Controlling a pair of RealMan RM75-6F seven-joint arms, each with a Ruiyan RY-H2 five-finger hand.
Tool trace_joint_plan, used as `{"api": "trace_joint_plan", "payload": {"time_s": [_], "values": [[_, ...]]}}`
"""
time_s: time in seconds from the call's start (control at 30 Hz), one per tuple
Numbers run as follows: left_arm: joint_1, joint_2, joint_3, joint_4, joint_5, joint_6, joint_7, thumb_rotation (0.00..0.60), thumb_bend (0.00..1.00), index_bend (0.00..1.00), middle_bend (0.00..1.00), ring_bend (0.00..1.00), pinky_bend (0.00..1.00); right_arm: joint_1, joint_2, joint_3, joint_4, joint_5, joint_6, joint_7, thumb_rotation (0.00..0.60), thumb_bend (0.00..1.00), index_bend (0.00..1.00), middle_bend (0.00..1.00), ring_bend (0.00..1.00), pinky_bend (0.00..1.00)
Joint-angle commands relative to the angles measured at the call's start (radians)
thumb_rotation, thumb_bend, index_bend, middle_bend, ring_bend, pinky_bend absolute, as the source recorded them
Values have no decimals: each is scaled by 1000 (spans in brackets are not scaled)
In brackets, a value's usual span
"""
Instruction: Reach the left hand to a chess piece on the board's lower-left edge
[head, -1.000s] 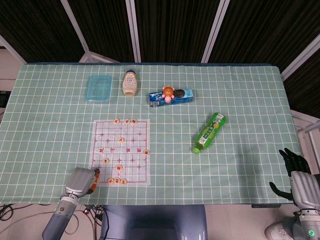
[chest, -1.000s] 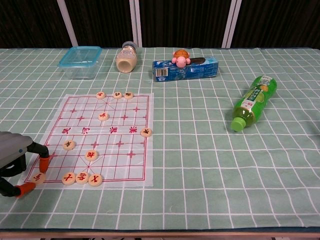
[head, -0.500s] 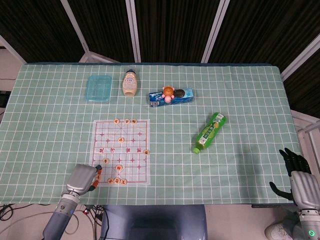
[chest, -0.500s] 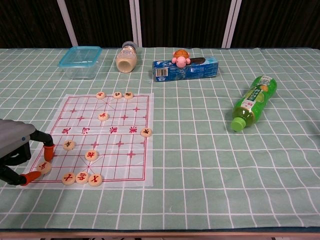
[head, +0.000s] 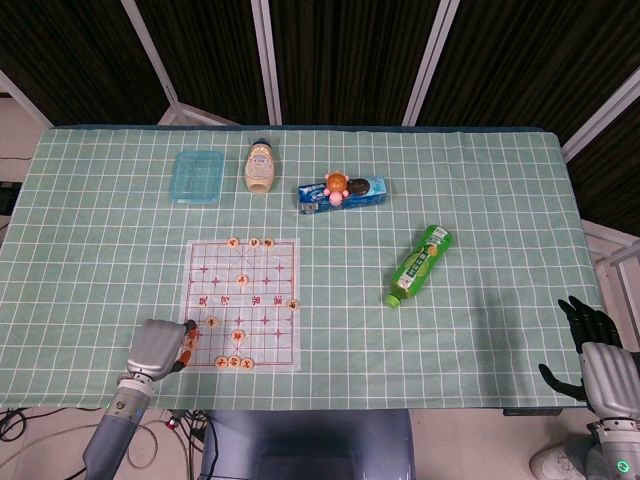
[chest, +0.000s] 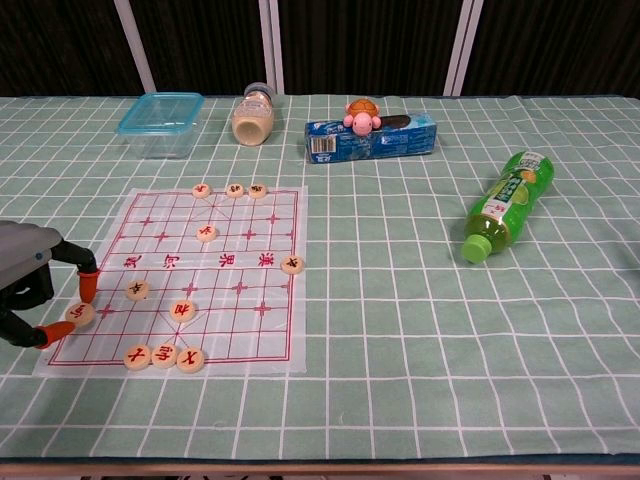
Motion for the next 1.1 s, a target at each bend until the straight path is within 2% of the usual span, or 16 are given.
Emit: {"api": "trace_joint_plan", "payload": {"time_s": [0.03,0.53,1.1], "values": [[-4,-2,-3,8,-6,-2,-3,600,320,519,1000,997,1000,0,0,0,0,0,0,0,600,304,0,0,0,0],[-46,-35,-32,100,-65,-26,3,600,319,519,1000,994,1000,0,-1,1,1,2,0,-2,600,303,0,0,0,0],[-53,-48,-20,128,-77,-19,-15,600,319,520,1000,992,1000,0,-1,2,3,1,3,-2,600,304,0,0,0,0]]}}
